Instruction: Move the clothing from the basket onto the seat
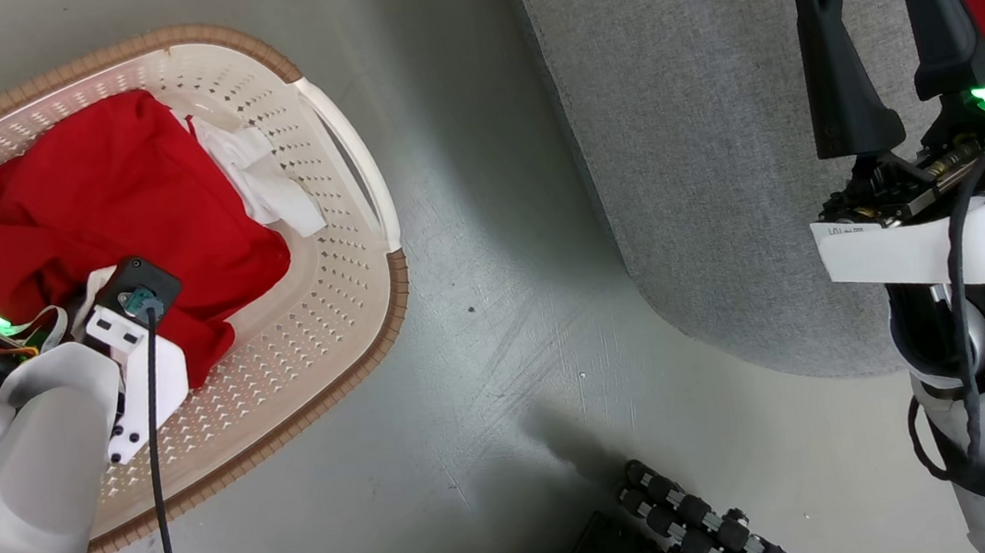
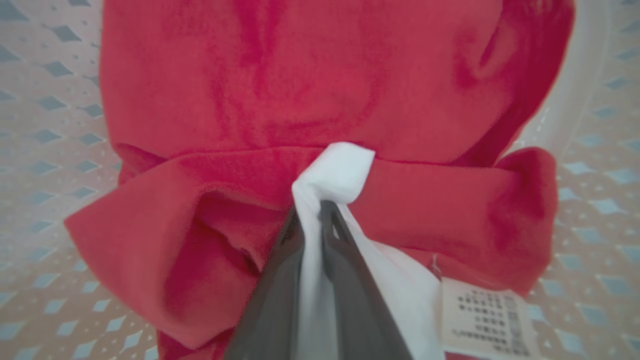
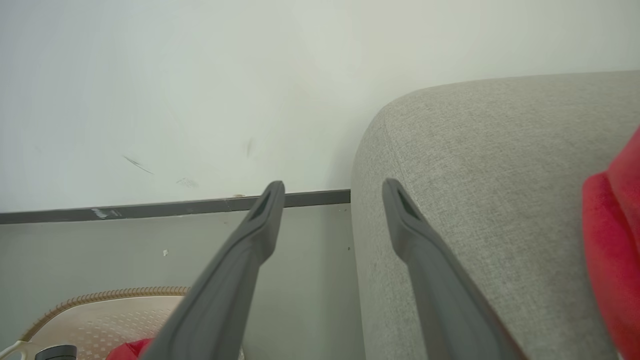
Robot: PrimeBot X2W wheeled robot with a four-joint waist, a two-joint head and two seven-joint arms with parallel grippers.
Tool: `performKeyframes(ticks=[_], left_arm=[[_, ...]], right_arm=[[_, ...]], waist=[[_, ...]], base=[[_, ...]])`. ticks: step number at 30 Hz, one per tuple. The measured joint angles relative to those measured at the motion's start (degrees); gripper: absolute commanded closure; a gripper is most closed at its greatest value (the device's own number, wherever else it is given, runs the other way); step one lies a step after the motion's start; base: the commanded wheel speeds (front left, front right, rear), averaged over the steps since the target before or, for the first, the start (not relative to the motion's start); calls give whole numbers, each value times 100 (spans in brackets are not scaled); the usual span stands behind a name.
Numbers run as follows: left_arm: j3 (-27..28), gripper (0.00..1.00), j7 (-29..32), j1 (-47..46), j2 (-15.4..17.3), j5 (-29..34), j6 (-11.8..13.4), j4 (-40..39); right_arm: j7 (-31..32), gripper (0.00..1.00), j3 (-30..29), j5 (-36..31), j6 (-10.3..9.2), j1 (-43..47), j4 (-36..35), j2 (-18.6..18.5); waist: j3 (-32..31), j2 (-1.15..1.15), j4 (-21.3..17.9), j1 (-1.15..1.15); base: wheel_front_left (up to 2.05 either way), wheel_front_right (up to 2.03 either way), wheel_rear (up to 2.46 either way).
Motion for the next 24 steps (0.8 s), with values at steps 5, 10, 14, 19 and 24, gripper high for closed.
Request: performKeyframes(ticks=[5,10,14,19,24], left_arm=[[0,100,-7,-9,-2,-2,-1,36],[66,100,-193,-8,-107,-114,-2,-85],[111,100,-431,-7,-222,-199,-8,-241],[196,100,-702,1,-332,-353,-9,-498],[304,100,-1001,104,-431,-520,-7,-776]], right_arm=[[0,0,-14,38,0,-11,65,0],[0,0,-52,37,0,-61,130,0],[0,0,-70,37,0,-124,146,0],[0,0,-129,33,0,-124,186,0],[0,0,-201,9,0,-124,247,0]], waist=[[-1,0,-25,0],[-46,0,-3,0],[-104,0,36,0],[-205,0,114,0],[-342,0,217,0]], base=[[0,0,0],[0,0,0],[0,0,0],[0,0,0],[0,0,0]])
